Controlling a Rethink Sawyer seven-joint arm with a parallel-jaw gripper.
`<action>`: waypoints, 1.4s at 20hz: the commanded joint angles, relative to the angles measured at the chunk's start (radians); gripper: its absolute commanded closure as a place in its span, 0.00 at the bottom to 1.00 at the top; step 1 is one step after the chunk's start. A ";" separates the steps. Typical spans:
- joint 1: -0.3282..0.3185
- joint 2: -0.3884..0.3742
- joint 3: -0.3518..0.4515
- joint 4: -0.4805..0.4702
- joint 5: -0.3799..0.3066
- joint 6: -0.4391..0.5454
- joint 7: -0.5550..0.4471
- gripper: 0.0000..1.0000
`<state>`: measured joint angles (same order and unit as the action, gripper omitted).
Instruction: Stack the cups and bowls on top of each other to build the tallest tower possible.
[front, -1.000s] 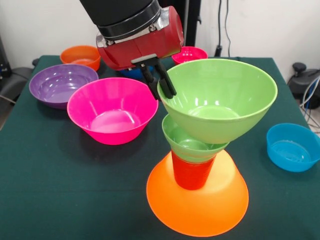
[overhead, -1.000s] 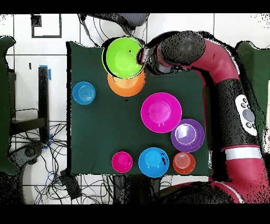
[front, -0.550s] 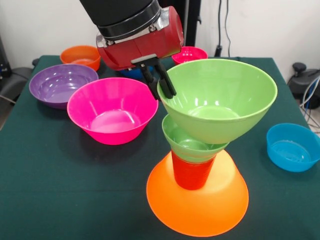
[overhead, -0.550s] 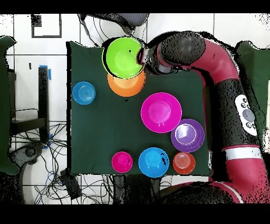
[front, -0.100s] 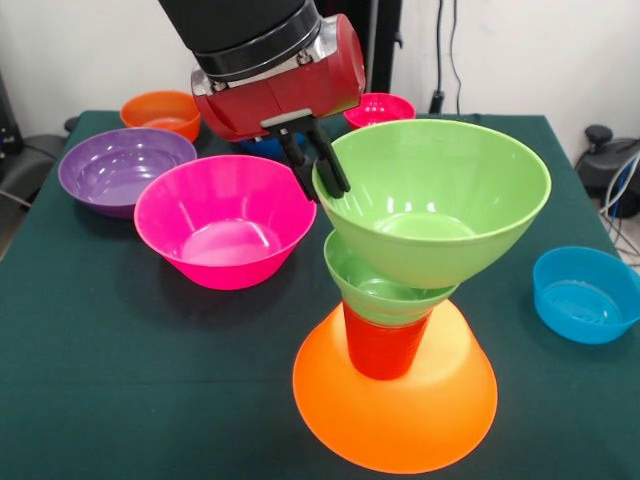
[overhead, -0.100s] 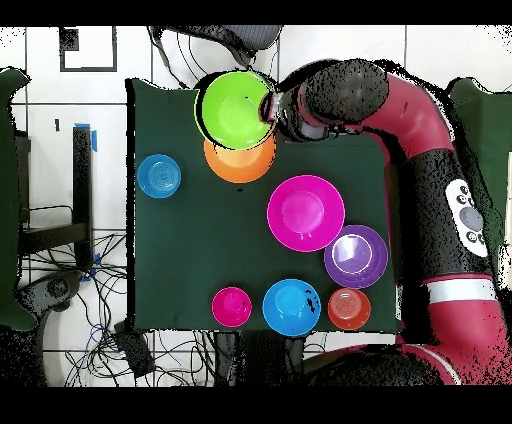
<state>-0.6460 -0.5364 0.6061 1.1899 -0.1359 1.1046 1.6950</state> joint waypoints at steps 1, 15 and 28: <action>0.043 -0.036 -0.052 0.016 -0.089 0.052 -0.056 1.00; 0.051 -0.027 -0.047 -0.010 -0.120 0.069 -0.048 1.00; 0.055 -0.013 -0.036 -0.038 -0.123 0.074 -0.051 1.00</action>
<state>-0.6316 -0.5511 0.6011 1.1898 -0.2088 1.1046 1.6950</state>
